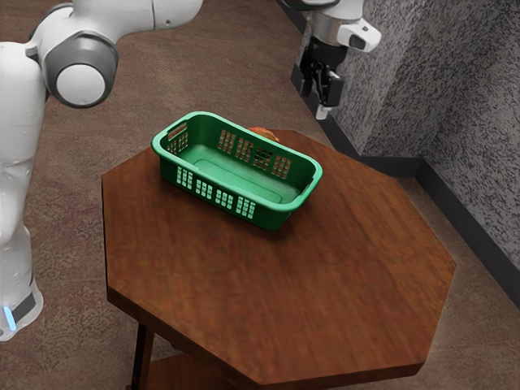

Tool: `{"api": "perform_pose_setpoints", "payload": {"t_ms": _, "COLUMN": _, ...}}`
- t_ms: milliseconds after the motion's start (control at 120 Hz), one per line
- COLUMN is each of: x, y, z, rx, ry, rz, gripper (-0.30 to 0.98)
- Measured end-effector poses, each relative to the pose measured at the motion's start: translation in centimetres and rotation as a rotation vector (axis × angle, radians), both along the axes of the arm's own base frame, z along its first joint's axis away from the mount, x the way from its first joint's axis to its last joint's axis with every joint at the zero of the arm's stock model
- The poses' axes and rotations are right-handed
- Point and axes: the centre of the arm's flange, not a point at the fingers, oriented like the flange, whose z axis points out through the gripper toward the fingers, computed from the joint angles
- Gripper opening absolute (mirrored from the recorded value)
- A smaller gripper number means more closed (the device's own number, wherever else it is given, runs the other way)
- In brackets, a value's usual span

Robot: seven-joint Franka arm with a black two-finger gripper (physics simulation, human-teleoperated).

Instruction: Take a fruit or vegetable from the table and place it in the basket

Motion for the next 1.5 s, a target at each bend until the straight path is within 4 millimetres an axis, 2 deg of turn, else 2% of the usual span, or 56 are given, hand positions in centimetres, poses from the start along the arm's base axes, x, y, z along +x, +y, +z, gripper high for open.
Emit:
{"api": "perform_pose_setpoints", "payload": {"t_ms": 208, "x": -0.2, "y": 0.0, "z": 0.0, "rx": -0.002, "ry": 0.015, "rz": -0.010, "gripper": 0.69}}
{"api": "perform_pose_setpoints", "payload": {"t_ms": 217, "x": -0.3, "y": 0.0, "z": 0.5, "rx": -0.002, "ry": 0.007, "rz": -0.010, "gripper": 0.69}}
{"api": "perform_pose_setpoints", "payload": {"t_ms": 267, "x": -2.8, "y": 0.0, "z": 6.9, "rx": 0.003, "ry": -0.112, "rz": -0.008, "gripper": 0.69}}
{"api": "perform_pose_setpoints", "payload": {"t_ms": 292, "x": -3.9, "y": 0.0, "z": 9.0, "rx": 0.002, "ry": -0.150, "rz": -0.006, "gripper": 0.69}}
{"api": "perform_pose_setpoints", "payload": {"t_ms": 333, "x": -4.9, "y": -0.6, "z": 10.9, "rx": -0.004, "ry": -0.178, "rz": -0.012, "gripper": 0.69}}
{"api": "perform_pose_setpoints", "payload": {"t_ms": 383, "x": -5.1, "y": -2.0, "z": 11.3, "rx": -0.015, "ry": -0.183, "rz": -0.032, "gripper": 0.69}}
{"api": "perform_pose_setpoints", "payload": {"t_ms": 442, "x": -3.8, "y": -2.8, "z": 9.6, "rx": -0.020, "ry": -0.147, "rz": -0.022, "gripper": 0.68}}
{"api": "perform_pose_setpoints", "payload": {"t_ms": 667, "x": 1.1, "y": -2.3, "z": 1.2, "rx": -0.018, "ry": 0.012, "rz": 0.134, "gripper": 0.69}}
{"api": "perform_pose_setpoints", "payload": {"t_ms": 858, "x": 3.4, "y": -2.1, "z": -1.8, "rx": 0.001, "ry": 0.020, "rz": 0.242, "gripper": 0.69}}
{"api": "perform_pose_setpoints", "payload": {"t_ms": 900, "x": 4.0, "y": -0.2, "z": -2.5, "rx": 0.016, "ry": 0.016, "rz": 0.295, "gripper": 0.68}}
{"api": "perform_pose_setpoints", "payload": {"t_ms": 967, "x": 4.8, "y": 3.9, "z": -4.2, "rx": 0.031, "ry": 0.023, "rz": 0.390, "gripper": 0.69}}
{"api": "perform_pose_setpoints", "payload": {"t_ms": 1008, "x": 5.4, "y": 7.2, "z": -6.0, "rx": 0.030, "ry": 0.040, "rz": 0.456, "gripper": 0.69}}
{"api": "perform_pose_setpoints", "payload": {"t_ms": 1075, "x": 5.6, "y": 14.0, "z": -8.8, "rx": 0.000, "ry": 0.060, "rz": 0.580, "gripper": 0.69}}
{"api": "perform_pose_setpoints", "payload": {"t_ms": 1117, "x": 5.7, "y": 16.3, "z": -9.8, "rx": -0.015, "ry": 0.056, "rz": 0.629, "gripper": 0.69}}
{"api": "perform_pose_setpoints", "payload": {"t_ms": 1225, "x": 7.3, "y": 18.7, "z": -12.5, "rx": -0.020, "ry": 0.040, "rz": 0.699, "gripper": 0.69}}
{"api": "perform_pose_setpoints", "payload": {"t_ms": 1350, "x": 8.8, "y": 19.5, "z": -14.5, "rx": -0.020, "ry": 0.015, "rz": 0.747, "gripper": 0.69}}
{"api": "perform_pose_setpoints", "payload": {"t_ms": 1500, "x": 9.5, "y": 21.3, "z": -16.6, "rx": 0.003, "ry": -0.008, "rz": 0.811, "gripper": 0.69}}
